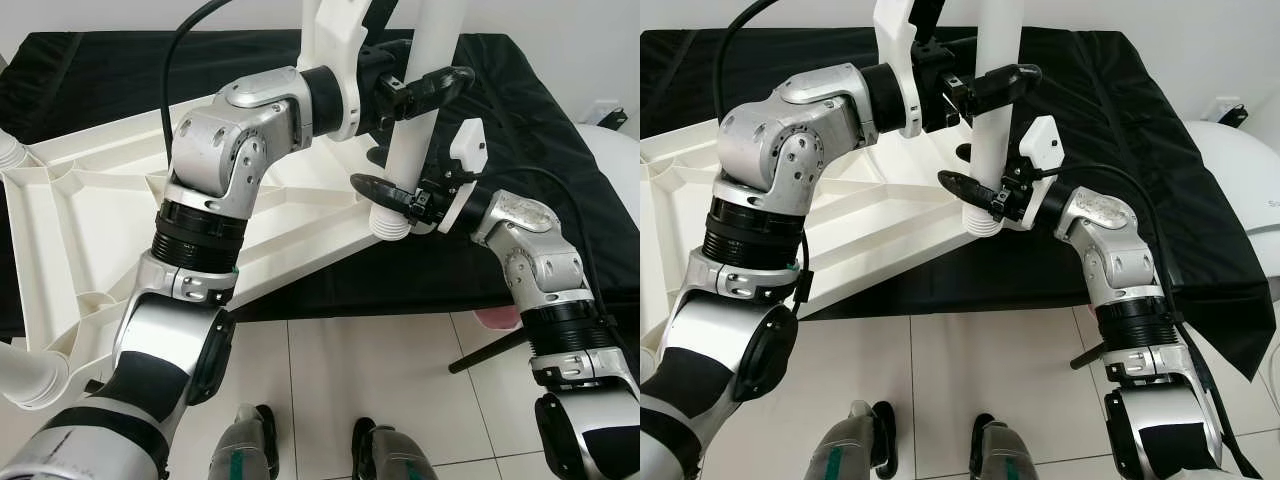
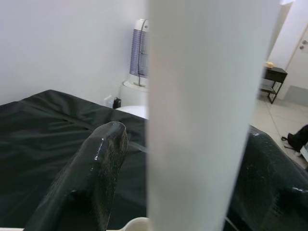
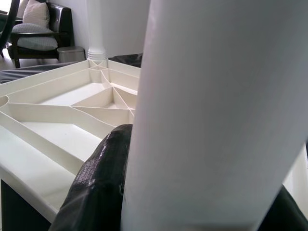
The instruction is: Building children table
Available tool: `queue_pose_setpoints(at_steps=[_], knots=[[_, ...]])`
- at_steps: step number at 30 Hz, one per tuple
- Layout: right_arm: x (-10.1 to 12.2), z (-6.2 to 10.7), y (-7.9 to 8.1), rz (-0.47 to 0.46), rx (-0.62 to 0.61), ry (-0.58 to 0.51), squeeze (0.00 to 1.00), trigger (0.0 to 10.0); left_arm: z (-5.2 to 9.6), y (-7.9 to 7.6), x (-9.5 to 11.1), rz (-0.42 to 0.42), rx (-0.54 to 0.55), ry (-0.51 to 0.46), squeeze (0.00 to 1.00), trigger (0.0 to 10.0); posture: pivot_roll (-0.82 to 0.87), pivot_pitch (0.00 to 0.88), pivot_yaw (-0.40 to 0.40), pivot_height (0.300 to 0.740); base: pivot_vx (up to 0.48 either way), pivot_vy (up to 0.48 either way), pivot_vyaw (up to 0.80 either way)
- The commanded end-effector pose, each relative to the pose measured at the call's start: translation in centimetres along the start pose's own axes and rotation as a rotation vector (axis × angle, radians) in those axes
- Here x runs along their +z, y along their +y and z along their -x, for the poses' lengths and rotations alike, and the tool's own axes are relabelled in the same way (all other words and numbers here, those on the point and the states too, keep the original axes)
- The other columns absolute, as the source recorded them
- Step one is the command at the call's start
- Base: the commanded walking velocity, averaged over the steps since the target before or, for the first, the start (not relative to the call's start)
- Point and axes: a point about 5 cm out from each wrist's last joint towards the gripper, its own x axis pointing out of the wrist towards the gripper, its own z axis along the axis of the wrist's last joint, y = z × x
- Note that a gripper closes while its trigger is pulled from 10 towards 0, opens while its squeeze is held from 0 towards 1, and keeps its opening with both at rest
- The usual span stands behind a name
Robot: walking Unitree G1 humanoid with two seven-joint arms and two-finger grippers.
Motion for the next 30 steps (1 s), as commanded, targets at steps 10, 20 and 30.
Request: queue_pose_setpoints(at_steps=[10, 20, 30], knots=[[0.1, 0.2, -0.2, 0.031, 0.013, 0.010, 0.00, 10.0, -0.2, -1.4, -1.8, 0.032, -0.061, 0.050, 0.00, 10.0, -0.08, 0.158, -0.029, 0.740, 0.000, 0.000, 0.00], [0.2, 0.4, -0.3, 0.032, 0.021, 0.011, 0.00, 10.0, 0.3, -1.6, -2.0, 0.046, -0.059, 0.037, 0.00, 0.0, -0.08, 0.149, -0.034, 0.740, 0.000, 0.000, 0.00], [0.3, 0.4, -0.6, 0.009, 0.005, -0.001, 0.00, 10.0, 0.6, -1.4, -1.6, 0.038, -0.040, 0.018, 0.00, 0.0, -0.08, 0.144, -0.035, 0.740, 0.000, 0.000, 0.00]])
